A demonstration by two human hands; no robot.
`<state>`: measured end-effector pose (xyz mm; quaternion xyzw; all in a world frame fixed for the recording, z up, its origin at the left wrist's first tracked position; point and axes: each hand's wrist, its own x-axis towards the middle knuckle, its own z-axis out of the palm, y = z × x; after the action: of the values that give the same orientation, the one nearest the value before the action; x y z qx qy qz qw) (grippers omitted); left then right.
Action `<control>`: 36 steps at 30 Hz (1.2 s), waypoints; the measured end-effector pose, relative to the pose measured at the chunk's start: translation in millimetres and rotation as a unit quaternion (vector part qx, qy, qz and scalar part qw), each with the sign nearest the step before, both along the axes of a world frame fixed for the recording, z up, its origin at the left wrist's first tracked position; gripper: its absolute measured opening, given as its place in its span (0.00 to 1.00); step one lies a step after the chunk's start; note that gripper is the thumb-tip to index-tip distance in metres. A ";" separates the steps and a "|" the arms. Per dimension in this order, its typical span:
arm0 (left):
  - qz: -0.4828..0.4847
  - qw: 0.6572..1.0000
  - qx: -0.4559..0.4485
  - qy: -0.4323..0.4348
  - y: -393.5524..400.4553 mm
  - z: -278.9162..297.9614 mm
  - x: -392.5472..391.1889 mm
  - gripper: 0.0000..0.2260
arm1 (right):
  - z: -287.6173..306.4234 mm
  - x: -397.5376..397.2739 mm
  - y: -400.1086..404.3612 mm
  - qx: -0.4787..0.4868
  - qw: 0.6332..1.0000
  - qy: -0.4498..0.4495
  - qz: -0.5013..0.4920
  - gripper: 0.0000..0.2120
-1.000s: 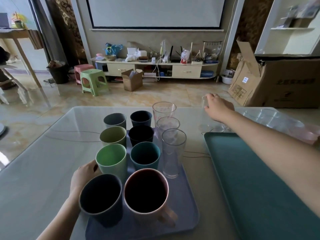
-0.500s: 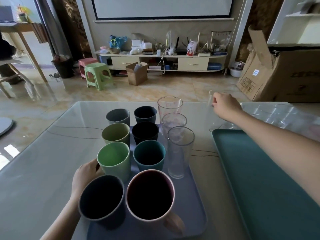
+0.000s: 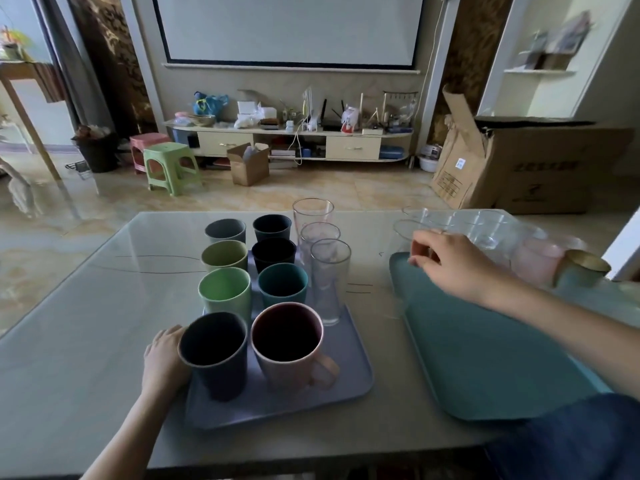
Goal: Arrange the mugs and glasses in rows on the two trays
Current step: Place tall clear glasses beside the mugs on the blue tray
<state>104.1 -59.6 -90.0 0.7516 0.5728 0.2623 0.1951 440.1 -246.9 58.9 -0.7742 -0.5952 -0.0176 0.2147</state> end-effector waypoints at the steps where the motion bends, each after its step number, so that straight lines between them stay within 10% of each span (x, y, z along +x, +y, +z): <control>1: 0.000 1.000 -0.005 0.013 -4.4 0.7 -0.8 0.09 | -0.9 -7.5 -7.3 -0.001 1.000 0.000 0.010 0.05; 6: -0.004 0.999 -0.032 0.026 -21.6 -1.9 -8.2 0.23 | -9.5 -45.0 -22.6 -0.002 0.997 -0.007 0.071 0.05; 11: 0.004 0.998 -0.032 0.045 -21.9 -12.4 -14.3 0.08 | -18.4 -71.1 -17.2 -0.005 0.992 -0.016 0.127 0.05; 28: 0.004 0.998 -0.008 0.063 -18.2 -17.8 -13.7 0.09 | -43.5 -82.5 -19.5 -0.065 0.989 -0.052 0.118 0.11; 33: 0.011 0.998 -0.012 0.061 -20.7 -16.2 -13.6 0.09 | -52.9 -79.1 -41.1 0.176 0.981 0.035 0.070 0.13; 36: 0.020 0.998 -0.011 0.060 -29.4 -14.2 -14.0 0.07 | -86.9 -76.4 -50.0 0.140 0.986 0.071 -0.046 0.03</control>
<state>90.0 -89.0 -104.2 0.7525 0.6011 0.2141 0.1631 363.6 -296.9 -28.0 -0.7623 -0.5336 -0.0556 0.3621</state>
